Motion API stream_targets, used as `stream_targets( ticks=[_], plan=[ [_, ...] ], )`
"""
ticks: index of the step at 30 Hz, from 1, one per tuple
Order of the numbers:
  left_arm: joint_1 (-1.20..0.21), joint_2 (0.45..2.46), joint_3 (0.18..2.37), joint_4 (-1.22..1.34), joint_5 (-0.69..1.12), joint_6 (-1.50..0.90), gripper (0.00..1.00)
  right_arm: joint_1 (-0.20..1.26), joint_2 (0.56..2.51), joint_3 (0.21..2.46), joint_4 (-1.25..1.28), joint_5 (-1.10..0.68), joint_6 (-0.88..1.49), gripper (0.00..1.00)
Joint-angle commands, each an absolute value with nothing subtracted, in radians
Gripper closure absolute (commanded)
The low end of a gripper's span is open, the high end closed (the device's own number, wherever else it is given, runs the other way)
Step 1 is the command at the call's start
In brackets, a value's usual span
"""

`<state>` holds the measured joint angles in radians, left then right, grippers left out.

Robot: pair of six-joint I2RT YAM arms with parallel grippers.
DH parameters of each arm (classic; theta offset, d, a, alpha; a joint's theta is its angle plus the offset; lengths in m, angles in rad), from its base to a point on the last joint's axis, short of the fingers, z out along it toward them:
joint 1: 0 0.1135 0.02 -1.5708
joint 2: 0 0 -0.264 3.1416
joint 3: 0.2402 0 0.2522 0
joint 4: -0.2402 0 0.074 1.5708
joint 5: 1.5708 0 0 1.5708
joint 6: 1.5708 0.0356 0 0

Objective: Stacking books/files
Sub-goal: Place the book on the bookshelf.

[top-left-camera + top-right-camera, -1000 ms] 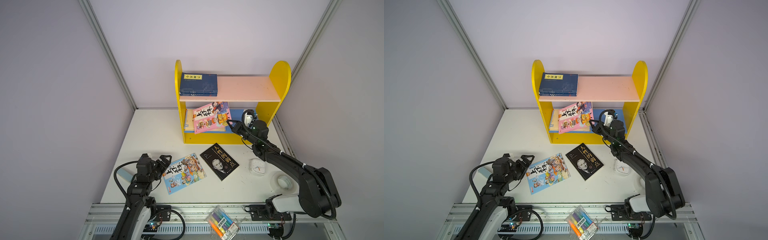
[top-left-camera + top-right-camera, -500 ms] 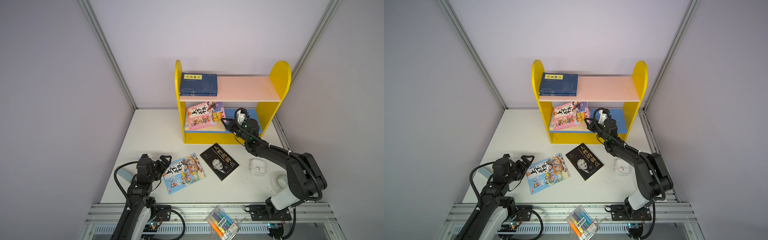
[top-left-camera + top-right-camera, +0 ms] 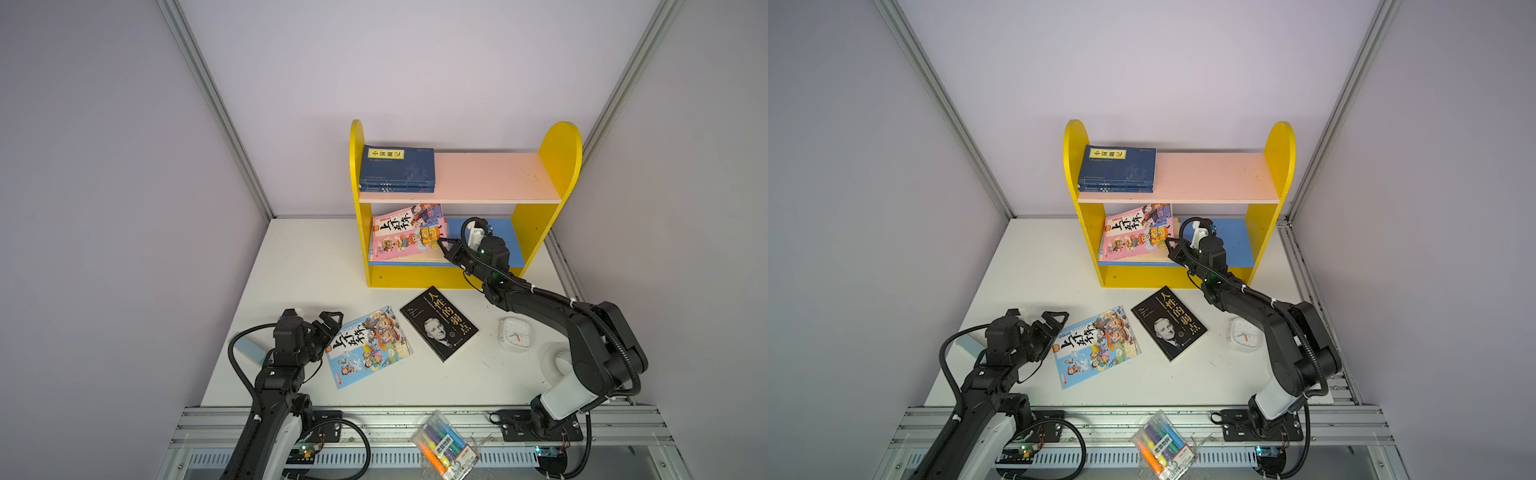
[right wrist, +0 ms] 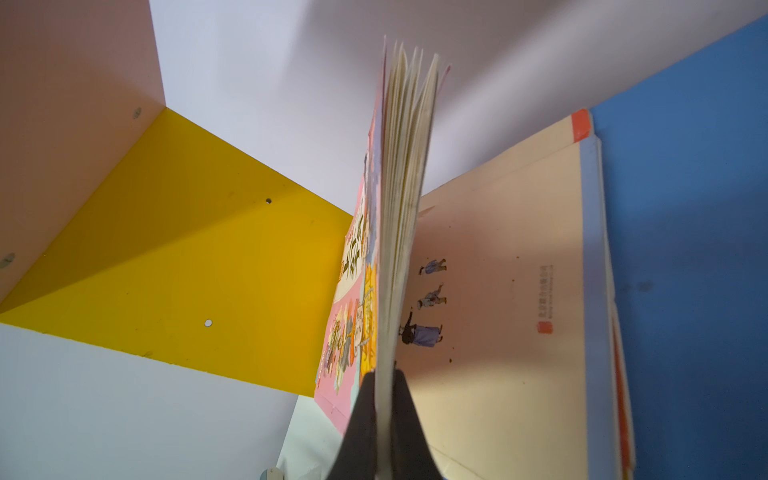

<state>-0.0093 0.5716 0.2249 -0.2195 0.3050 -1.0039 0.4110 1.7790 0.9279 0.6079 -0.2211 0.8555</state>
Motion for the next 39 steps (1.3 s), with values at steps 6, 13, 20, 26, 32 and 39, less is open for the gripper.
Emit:
stream_targets(
  ticks=[6, 13, 20, 26, 32, 39],
  plan=[
    [-0.008, 0.571, 0.221, -0.208, 0.301, -1.001, 0.02, 0.417, 1.791, 0.956, 0.588, -0.163, 0.826, 0.93],
    [-0.009, 0.571, 0.221, -0.213, 0.301, -0.999, 0.02, 0.447, 1.816, 0.962, 0.577, -0.16, 0.824, 0.92],
    [-0.008, 0.564, 0.219, -0.221, 0.301, -0.999, 0.02, 0.461, 1.821, 0.964, 0.54, -0.142, 0.815, 0.9],
    [-0.008, 0.563, 0.219, -0.218, 0.298, -0.999, 0.02, 0.462, 1.826, 0.963, 0.533, -0.132, 0.815, 0.85],
    [-0.006, 0.565, 0.217, -0.216, 0.298, -0.999, 0.02, 0.463, 1.822, 0.967, 0.503, -0.12, 0.81, 0.73],
    [-0.007, 0.566, 0.216, -0.21, 0.296, -1.0, 0.02, 0.462, 1.808, 0.973, 0.459, -0.101, 0.788, 0.62]
  ],
)
